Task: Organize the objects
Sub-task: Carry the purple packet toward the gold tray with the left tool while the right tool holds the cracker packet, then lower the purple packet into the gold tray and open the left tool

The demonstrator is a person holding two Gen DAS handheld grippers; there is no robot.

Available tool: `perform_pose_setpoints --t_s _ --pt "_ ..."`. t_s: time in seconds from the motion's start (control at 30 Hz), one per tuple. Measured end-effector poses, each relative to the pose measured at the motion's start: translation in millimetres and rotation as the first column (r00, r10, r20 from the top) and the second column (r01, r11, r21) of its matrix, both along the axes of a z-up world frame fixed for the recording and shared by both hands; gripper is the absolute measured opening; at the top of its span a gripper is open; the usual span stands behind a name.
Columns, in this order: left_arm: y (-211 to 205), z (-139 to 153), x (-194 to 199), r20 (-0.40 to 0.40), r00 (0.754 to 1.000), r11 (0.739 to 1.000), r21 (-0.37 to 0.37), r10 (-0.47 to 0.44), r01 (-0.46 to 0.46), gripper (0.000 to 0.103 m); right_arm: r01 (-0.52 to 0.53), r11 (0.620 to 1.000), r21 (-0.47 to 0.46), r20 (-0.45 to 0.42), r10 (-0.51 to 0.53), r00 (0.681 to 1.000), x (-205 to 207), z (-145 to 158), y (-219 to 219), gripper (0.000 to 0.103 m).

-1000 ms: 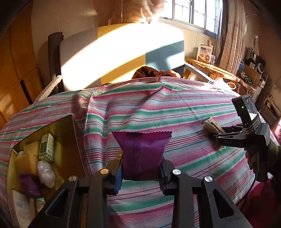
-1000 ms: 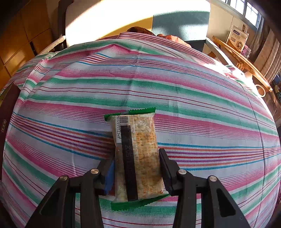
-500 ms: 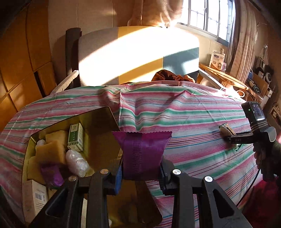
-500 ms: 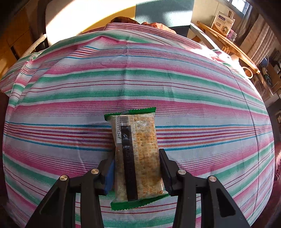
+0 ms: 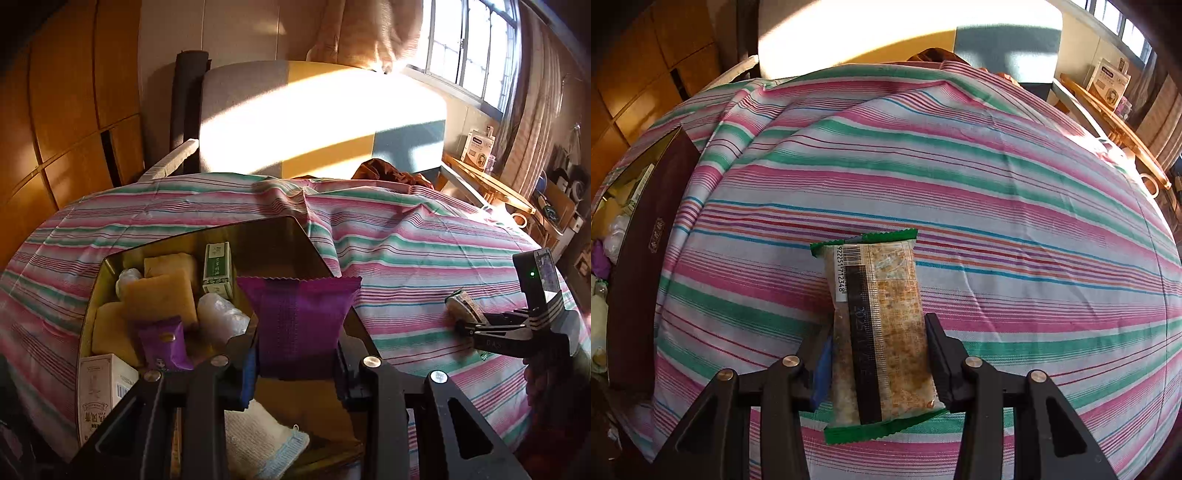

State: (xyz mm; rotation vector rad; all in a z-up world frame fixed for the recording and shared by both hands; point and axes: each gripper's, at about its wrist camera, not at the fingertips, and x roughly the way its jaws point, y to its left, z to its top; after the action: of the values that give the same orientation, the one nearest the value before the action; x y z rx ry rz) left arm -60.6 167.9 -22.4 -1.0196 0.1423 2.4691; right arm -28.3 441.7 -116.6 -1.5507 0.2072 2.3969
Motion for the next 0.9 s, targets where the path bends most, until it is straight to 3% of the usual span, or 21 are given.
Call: perform_pose_setpoints --t_s 0.37,0.67,0.8,0.9 --pt "-35.3 -8.8 2.8 0.026 0.998 0.998 0.000 0.056 -0.056 0.033 -0.034 0.999 0.020 -0.018 0.035 0.999 -1.8 -1.3 -3.3 0.045" --pt "-90.5 -9.9 -13.5 0.170 0.974 0.979 0.113 0.149 -0.169 0.033 -0.071 0.996 0.060 -0.008 0.072 0.997 -5.0 -1.1 -8.7 0.045" --pt "-78.0 -8.3 -29.7 0.239 0.965 0.972 0.176 0.109 -0.153 0.034 -0.082 0.994 0.075 -0.004 0.082 0.997 -6.3 -1.0 -10.4 0.045" --pt "-55.3 -15.0 -42.0 0.266 0.960 0.975 0.173 0.088 -0.138 0.034 -0.084 0.993 0.077 -0.003 0.084 0.996 -6.6 -0.9 -10.8 0.045"
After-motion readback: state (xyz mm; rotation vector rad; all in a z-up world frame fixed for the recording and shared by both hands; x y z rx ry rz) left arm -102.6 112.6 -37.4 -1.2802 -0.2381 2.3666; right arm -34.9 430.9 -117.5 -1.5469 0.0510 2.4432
